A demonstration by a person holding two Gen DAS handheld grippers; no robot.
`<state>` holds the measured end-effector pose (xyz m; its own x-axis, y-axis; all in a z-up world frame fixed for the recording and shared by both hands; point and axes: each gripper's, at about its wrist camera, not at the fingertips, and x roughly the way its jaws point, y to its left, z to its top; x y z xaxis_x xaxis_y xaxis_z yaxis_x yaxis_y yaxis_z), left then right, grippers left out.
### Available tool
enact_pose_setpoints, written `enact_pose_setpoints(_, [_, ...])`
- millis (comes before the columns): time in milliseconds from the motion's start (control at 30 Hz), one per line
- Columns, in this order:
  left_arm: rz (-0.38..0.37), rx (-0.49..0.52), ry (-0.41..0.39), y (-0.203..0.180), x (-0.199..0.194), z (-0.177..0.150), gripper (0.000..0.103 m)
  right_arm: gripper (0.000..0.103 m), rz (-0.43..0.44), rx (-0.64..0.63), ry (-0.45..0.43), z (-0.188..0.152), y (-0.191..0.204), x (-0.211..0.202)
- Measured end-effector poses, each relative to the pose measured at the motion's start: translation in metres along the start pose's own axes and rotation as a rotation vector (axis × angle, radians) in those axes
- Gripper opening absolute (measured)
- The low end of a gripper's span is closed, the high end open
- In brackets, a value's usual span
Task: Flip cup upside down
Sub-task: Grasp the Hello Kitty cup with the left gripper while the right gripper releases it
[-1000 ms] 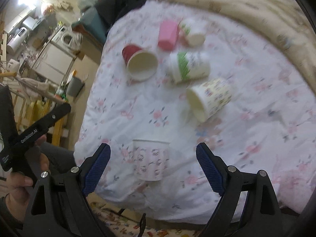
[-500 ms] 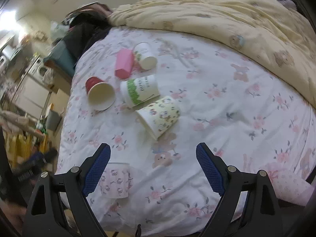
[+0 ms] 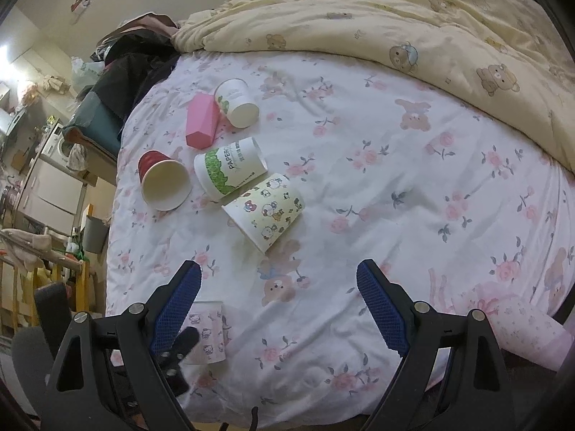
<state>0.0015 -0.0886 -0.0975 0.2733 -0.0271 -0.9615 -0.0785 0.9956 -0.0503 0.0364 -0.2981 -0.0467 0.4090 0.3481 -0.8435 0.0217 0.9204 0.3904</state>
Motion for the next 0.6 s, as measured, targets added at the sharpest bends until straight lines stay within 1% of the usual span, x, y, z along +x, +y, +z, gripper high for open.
enact_pose_setpoints(67, [-0.003,0.012,0.02,-0.006,0.007,0.001,0.099,0.091,0.008,0.009,0.008,0.0,-0.001,0.002])
enact_pose_setpoints(167, [-0.04,0.032,0.084,-0.011,0.02,0.001,0.099,0.091,0.011,0.01,0.011,0.0,-0.002,0.002])
enact_pose_setpoints(200, [-0.032,0.035,0.096,-0.012,0.023,0.001,0.099,0.091,0.01,0.007,0.012,0.0,-0.001,0.003])
enact_pose_setpoints(300, [-0.017,0.044,0.095,-0.013,0.026,0.0,0.098,0.091,-0.021,-0.023,0.002,-0.002,0.003,0.002])
enact_pose_setpoints(433, [-0.011,0.062,0.078,-0.016,0.025,-0.002,0.098,0.091,-0.017,-0.041,0.002,-0.003,0.007,0.002])
enact_pose_setpoints(467, [-0.01,0.065,0.073,-0.016,0.024,-0.002,0.095,0.091,-0.018,-0.041,0.003,-0.003,0.007,0.002])
enact_pose_setpoints(533, [-0.01,0.067,0.07,-0.017,0.023,-0.003,0.085,0.091,-0.02,-0.041,0.005,-0.003,0.007,0.002])
enact_pose_setpoints(600, [-0.012,0.067,0.075,-0.016,0.023,-0.003,0.062,0.091,-0.021,-0.038,0.006,-0.003,0.007,0.002])
